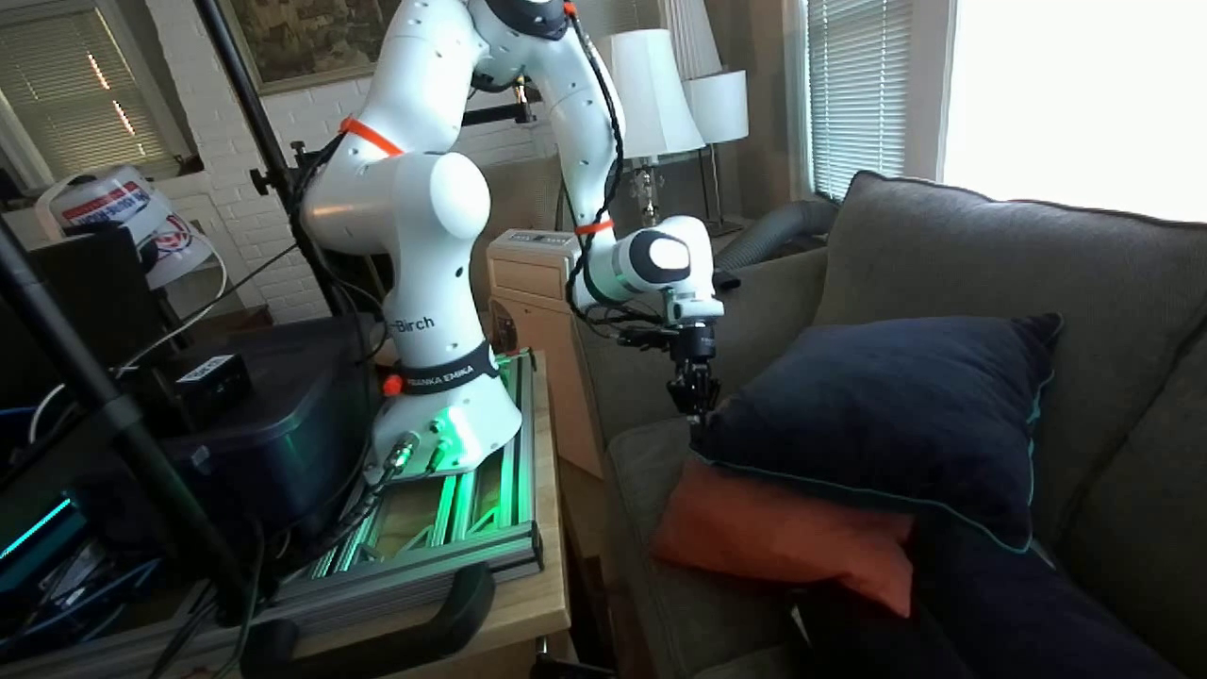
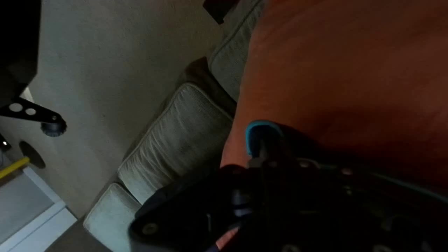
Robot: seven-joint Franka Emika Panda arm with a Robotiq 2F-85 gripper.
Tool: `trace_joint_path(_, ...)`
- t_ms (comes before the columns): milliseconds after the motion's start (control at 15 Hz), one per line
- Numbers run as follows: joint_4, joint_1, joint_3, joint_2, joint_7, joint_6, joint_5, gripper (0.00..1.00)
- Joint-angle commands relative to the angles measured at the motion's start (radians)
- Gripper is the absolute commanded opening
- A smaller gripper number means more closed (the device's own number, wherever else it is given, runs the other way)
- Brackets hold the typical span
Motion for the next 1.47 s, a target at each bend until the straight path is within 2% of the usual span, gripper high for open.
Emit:
trace_joint_path(0,0.029,-0.126,0.028,-0.179,-0.049,-0.217,-0.010,0.01)
trace_joint_path(200,0.089,-0.265,0.112,-0.279,-0.065,-0.418,-0.032,0.01)
trace_joint_path(333,0.123,-0.374,0.213,-0.322,-0.076,-0.528,-0.029,0.01)
trace_joint_path(600,0.176,-0.581,0.423,-0.364,-0.134,-0.673,-0.001,0.01)
trace_joint_path(733,0.193,-0.650,0.498,-0.374,-0.162,-0.714,0.009,0.01)
trace_joint_path(1000,0.217,-0.736,0.594,-0.390,-0.237,-0.783,0.042,0.01)
trace_joint_path(1333,0.241,-0.782,0.645,-0.427,-0.324,-0.885,0.064,0.01)
trace_joint_path(1400,0.246,-0.791,0.656,-0.431,-0.375,-0.908,0.070,0.01)
